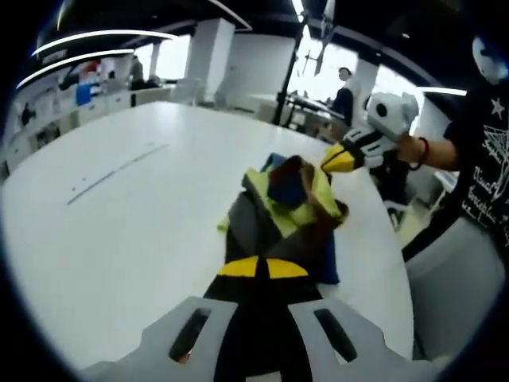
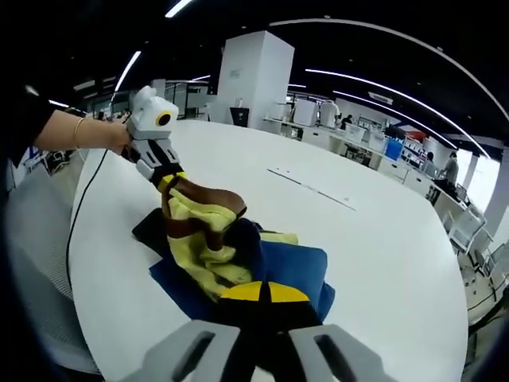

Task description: Fold the garment on the visible template until the final outline fits inside the template.

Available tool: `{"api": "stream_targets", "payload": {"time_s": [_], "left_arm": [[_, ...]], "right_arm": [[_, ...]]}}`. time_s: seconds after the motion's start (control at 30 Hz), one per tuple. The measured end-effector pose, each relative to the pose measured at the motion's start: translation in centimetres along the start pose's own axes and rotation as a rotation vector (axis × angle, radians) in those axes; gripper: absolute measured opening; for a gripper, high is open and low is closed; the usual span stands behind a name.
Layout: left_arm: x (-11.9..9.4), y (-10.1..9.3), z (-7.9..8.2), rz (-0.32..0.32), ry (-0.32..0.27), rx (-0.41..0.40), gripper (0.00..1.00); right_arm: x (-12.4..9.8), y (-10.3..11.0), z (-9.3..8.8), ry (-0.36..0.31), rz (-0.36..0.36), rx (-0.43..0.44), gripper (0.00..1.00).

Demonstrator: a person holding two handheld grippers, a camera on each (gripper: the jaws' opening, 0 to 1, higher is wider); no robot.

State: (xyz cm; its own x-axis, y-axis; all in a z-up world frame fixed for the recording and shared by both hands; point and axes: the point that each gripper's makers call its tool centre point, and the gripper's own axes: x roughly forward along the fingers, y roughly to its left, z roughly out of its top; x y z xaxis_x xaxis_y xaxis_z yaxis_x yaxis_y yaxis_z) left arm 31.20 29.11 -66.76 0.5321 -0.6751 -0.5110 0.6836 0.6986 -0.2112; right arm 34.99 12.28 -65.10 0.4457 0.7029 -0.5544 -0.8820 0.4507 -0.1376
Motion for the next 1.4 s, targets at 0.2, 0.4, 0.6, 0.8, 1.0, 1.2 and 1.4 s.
{"api": "stream_targets", "payload": {"time_s": [0.2,0.4,0.6,0.8,1.0,1.2,1.4], "left_arm": [[-1.2,0.0,0.4,0.032,-0.024,-0.014,0.00],[-2.1,0.2,0.7,0.059,-0.038,-0.021,0.00],[-3.2,0.5,0.8,0.096,-0.053,-0.026,0.00],[-4.8,0.8,1.0,0.136,-0.091,-0.046,0.00],[-6.1,0.9,1.1,0.170,-0.118,-0.053,0.00],[-7.5,0.7,2.0,0.195,-0.157,-0.058,0.00],[-8.1,0.9,4.3,0.224,-0.208,-0.029,0.00]], "right_arm": [[-0.6,-1.2,0.5,0.003,-0.018,-0.011,0.00],[-1.2,-2.2,0.9,0.004,-0.033,-0.003,0.00],[-1.9,-3.6,1.6,0.002,-0.066,-0.021,0.00],[-2.3,-4.6,2.3,-0.007,-0.089,-0.033,0.00],[-2.6,-5.1,2.9,-0.011,-0.108,-0.049,0.00],[-2.9,-5.6,4.3,-0.050,-0.101,-0.025,0.00],[-2.4,-6.6,5.7,-0.074,-0.101,-0.030,0.00]]}}
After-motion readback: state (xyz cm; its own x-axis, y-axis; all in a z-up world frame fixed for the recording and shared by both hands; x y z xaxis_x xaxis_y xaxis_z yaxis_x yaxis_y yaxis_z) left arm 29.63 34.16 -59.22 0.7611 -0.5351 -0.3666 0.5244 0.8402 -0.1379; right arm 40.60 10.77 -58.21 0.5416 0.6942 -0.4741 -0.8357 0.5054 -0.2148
